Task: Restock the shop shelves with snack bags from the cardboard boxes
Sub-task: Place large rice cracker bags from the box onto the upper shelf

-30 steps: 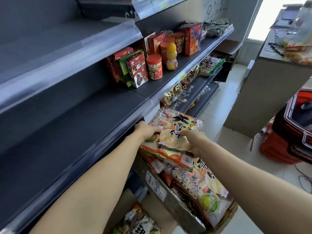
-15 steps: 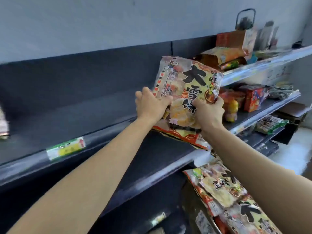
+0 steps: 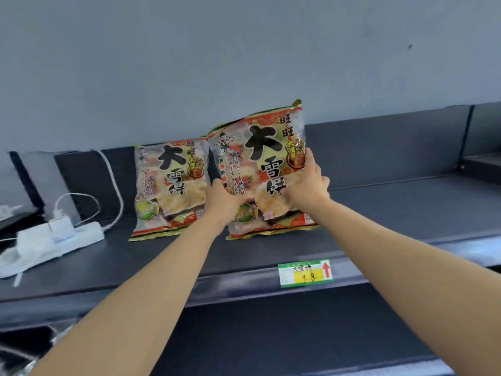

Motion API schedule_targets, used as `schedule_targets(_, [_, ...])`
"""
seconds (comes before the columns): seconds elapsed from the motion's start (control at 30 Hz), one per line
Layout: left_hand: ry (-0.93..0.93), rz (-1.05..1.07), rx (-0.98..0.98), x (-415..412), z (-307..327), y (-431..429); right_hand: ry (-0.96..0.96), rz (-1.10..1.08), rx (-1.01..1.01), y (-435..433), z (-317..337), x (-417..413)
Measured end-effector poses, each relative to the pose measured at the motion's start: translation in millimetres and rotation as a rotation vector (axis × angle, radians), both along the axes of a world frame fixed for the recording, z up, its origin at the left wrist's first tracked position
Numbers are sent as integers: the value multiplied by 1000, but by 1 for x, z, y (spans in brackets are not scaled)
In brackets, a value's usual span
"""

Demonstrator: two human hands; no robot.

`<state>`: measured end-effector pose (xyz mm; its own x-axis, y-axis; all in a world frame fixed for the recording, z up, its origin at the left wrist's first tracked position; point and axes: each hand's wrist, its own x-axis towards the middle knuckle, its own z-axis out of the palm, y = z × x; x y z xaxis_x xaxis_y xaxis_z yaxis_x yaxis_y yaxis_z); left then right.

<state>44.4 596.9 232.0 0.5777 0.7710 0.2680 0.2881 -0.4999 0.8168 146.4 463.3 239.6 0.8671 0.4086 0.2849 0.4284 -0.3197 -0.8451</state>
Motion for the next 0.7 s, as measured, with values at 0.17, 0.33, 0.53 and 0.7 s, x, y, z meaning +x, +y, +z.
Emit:
schedule_targets(0.17, [50,-39,33,14,-3,40,58,50,180,40,-15,23])
schedule_targets(0.33, [124,-102,40,27,-13,53,-3,80,182,56,-29,38])
schedule_targets(0.53, [110,-139,-49,31,-23,60,99,58,-40,58,-43,31])
schedule_targets(0.7, [110,-137,-14,27,-15,57,45,136,-135,59,-33,27])
